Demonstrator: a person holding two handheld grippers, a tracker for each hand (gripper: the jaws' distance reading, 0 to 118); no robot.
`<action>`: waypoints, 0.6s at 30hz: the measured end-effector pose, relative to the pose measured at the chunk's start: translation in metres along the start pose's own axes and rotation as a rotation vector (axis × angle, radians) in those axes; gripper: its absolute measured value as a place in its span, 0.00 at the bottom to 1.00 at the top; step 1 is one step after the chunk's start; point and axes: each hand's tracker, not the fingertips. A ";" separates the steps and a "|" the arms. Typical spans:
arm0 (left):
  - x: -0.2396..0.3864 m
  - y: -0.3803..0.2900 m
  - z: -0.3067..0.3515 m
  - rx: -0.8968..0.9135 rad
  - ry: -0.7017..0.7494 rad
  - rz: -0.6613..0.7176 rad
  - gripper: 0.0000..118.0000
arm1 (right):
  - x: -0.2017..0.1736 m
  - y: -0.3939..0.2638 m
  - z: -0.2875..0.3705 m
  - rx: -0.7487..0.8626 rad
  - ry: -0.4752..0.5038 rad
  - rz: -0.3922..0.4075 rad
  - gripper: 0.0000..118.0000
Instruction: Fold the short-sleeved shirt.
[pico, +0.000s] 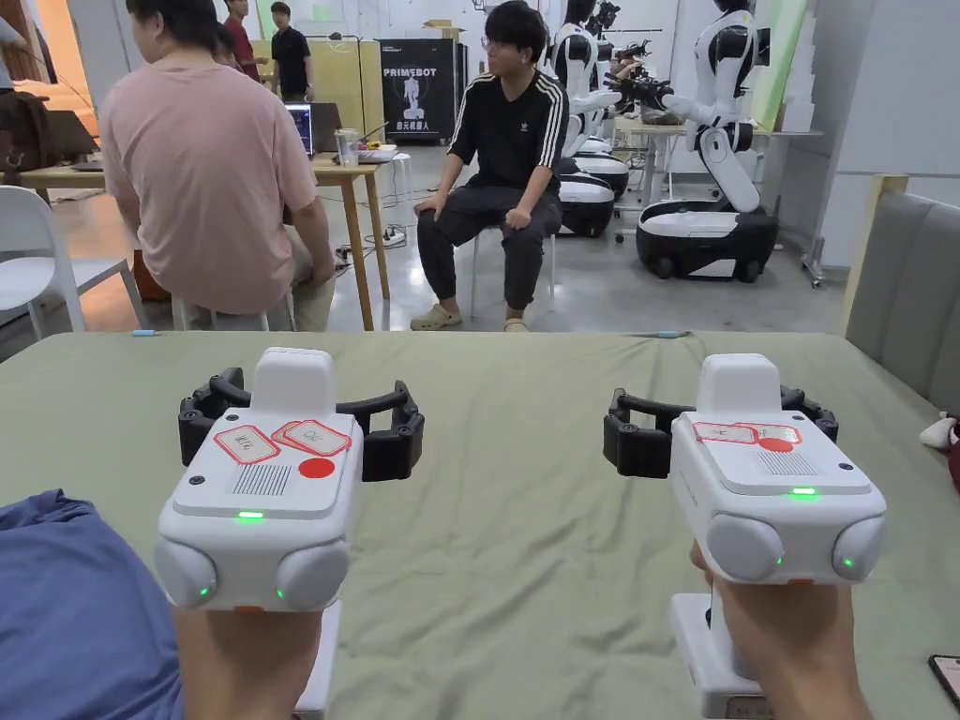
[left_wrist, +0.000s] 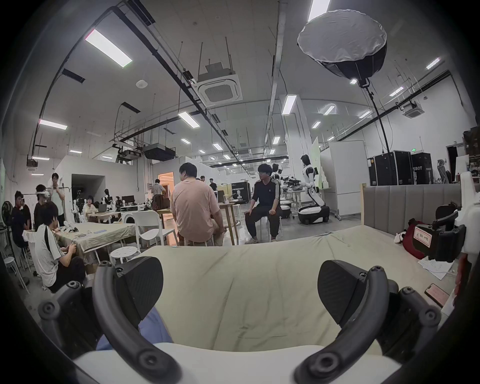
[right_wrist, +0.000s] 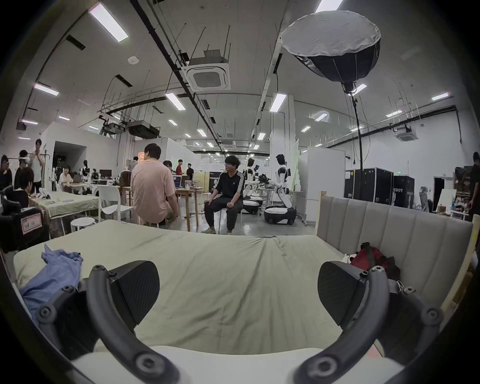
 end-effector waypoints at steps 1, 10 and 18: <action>0.000 0.000 0.000 0.000 0.000 0.002 1.00 | 0.000 0.000 0.000 -0.001 0.000 -0.001 1.00; 0.001 -0.002 0.000 -0.005 -0.004 0.001 1.00 | -0.001 -0.002 0.000 -0.011 -0.009 0.012 1.00; 0.000 -0.003 0.001 -0.001 -0.001 0.003 1.00 | -0.003 -0.002 0.000 -0.014 -0.013 0.022 1.00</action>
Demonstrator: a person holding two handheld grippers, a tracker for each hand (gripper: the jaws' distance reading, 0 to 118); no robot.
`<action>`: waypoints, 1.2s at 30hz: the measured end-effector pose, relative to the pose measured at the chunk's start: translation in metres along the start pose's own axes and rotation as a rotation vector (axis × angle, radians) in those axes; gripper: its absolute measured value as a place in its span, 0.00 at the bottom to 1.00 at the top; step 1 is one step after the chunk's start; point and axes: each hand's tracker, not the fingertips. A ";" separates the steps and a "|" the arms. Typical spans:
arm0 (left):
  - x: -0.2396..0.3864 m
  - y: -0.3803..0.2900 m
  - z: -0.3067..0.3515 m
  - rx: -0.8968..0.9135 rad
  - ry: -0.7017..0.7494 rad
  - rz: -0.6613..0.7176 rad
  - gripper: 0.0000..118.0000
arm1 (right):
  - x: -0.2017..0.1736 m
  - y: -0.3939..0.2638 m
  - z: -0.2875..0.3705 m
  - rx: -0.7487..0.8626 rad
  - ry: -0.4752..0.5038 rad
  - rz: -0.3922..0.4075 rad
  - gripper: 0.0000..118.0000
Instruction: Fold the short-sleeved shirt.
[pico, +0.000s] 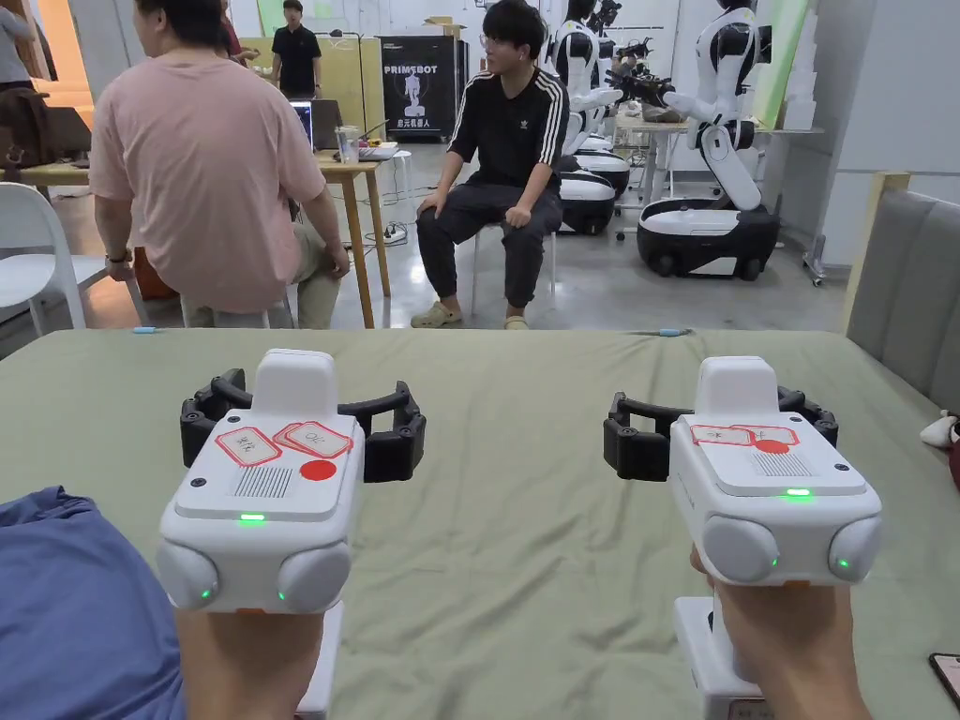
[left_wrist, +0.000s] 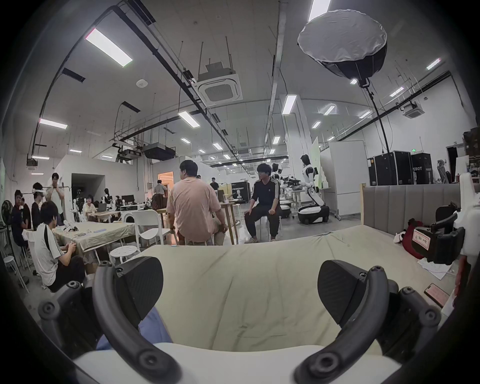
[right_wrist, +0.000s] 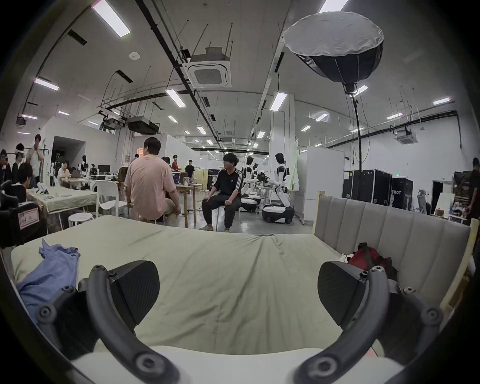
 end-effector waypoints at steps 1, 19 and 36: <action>0.000 0.000 0.000 0.000 0.000 0.001 1.00 | 0.000 0.000 0.000 0.001 -0.002 0.000 1.00; 0.000 -0.002 0.000 -0.007 -0.002 -0.002 1.00 | -0.001 -0.004 -0.001 -0.002 0.004 0.011 1.00; 0.003 -0.003 -0.003 -0.012 -0.009 0.007 1.00 | 0.002 -0.009 0.000 -0.008 -0.002 0.011 1.00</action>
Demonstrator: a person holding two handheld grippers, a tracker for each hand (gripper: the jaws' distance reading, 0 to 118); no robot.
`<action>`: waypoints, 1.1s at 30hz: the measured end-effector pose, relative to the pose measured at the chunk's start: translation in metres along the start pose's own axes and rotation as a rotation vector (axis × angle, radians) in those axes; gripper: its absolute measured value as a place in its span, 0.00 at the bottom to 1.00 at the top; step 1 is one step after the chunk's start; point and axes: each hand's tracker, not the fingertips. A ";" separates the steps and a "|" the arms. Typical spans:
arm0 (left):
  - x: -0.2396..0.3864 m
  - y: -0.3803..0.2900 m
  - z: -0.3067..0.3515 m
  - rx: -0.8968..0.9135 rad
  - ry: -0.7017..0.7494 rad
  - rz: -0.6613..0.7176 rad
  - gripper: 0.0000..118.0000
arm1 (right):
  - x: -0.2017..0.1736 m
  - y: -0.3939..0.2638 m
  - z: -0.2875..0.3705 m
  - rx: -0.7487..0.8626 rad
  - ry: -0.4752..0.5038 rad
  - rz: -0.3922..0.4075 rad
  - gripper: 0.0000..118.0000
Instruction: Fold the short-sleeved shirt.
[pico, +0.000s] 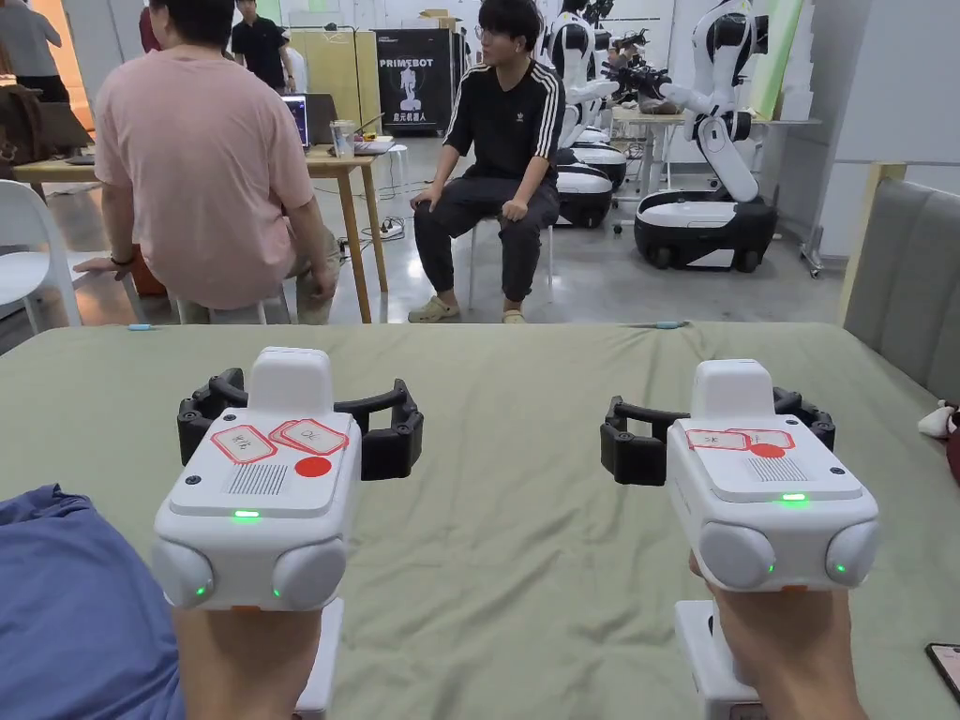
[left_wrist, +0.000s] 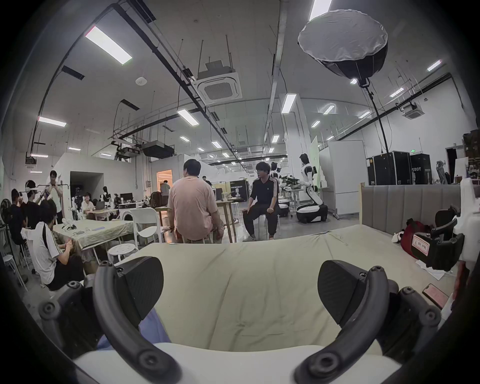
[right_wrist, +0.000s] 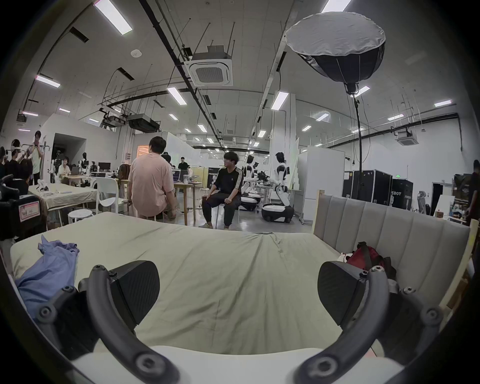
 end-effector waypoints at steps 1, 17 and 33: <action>0.001 -0.001 0.000 -0.003 -0.002 0.001 1.00 | 0.000 -0.001 0.000 -0.001 -0.003 -0.001 1.00; 0.006 -0.010 -0.002 -0.050 -0.094 0.044 0.00 | 0.011 -0.016 0.003 -0.019 0.025 0.021 0.00; -0.159 -0.026 0.057 -0.095 0.306 0.029 0.00 | -0.180 0.003 -0.002 0.002 0.389 0.075 0.00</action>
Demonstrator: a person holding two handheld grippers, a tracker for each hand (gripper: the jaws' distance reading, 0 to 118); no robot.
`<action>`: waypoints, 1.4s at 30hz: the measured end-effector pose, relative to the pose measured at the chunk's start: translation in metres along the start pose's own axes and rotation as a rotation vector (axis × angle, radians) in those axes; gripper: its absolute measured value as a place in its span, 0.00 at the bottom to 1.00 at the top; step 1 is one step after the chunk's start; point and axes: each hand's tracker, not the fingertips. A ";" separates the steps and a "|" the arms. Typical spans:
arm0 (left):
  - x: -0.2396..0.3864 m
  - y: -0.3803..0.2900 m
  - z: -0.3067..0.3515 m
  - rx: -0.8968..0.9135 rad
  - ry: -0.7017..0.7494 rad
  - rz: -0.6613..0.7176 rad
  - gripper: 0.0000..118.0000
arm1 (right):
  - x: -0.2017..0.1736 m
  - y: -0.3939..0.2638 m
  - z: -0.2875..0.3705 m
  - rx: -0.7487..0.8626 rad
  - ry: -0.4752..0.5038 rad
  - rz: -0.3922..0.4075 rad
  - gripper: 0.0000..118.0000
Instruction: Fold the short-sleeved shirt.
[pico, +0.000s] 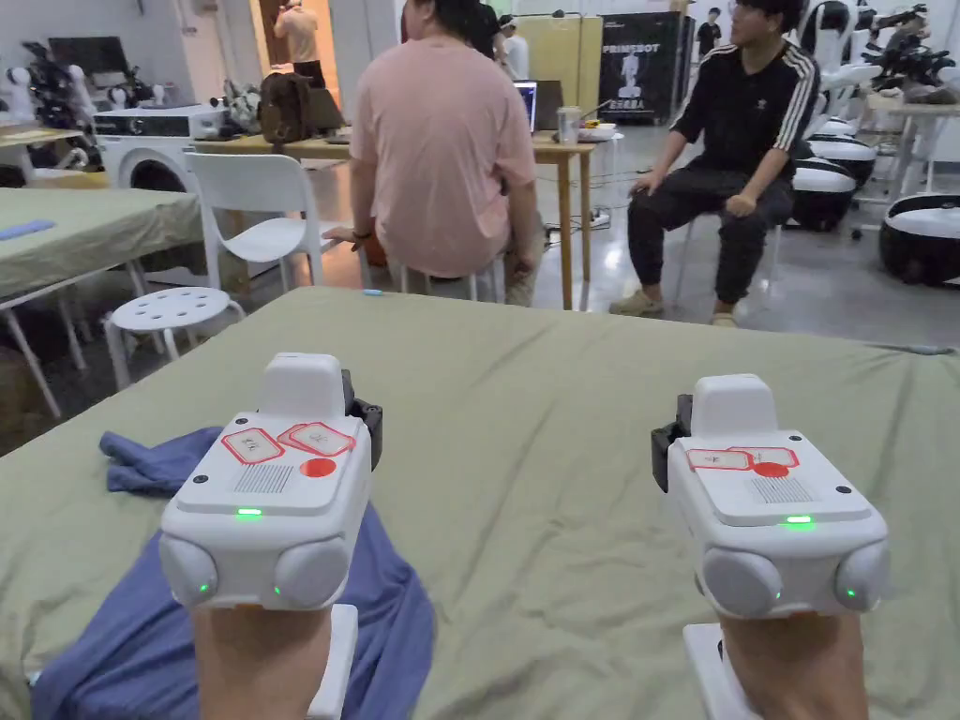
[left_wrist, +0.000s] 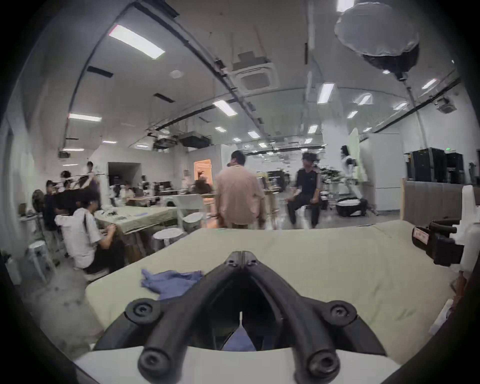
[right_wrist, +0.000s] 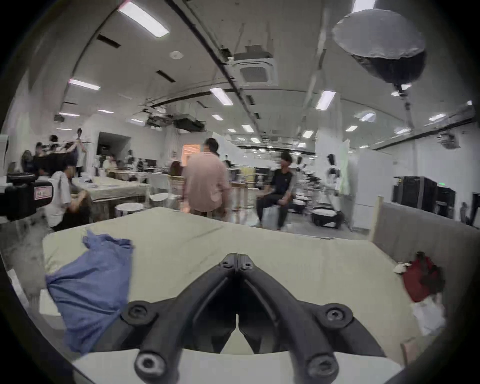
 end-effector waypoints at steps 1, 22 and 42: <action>-0.016 -0.005 0.002 -0.015 0.035 0.001 0.00 | -0.019 0.003 -0.009 -0.002 0.050 0.005 0.00; -0.043 -0.160 -0.312 -0.748 -0.156 0.066 0.11 | -0.107 -0.050 -0.137 -0.190 0.206 0.059 0.00; 0.043 -0.113 -0.322 -0.685 -0.297 0.084 0.01 | 0.012 -0.064 -0.117 -0.226 -0.002 -0.025 0.00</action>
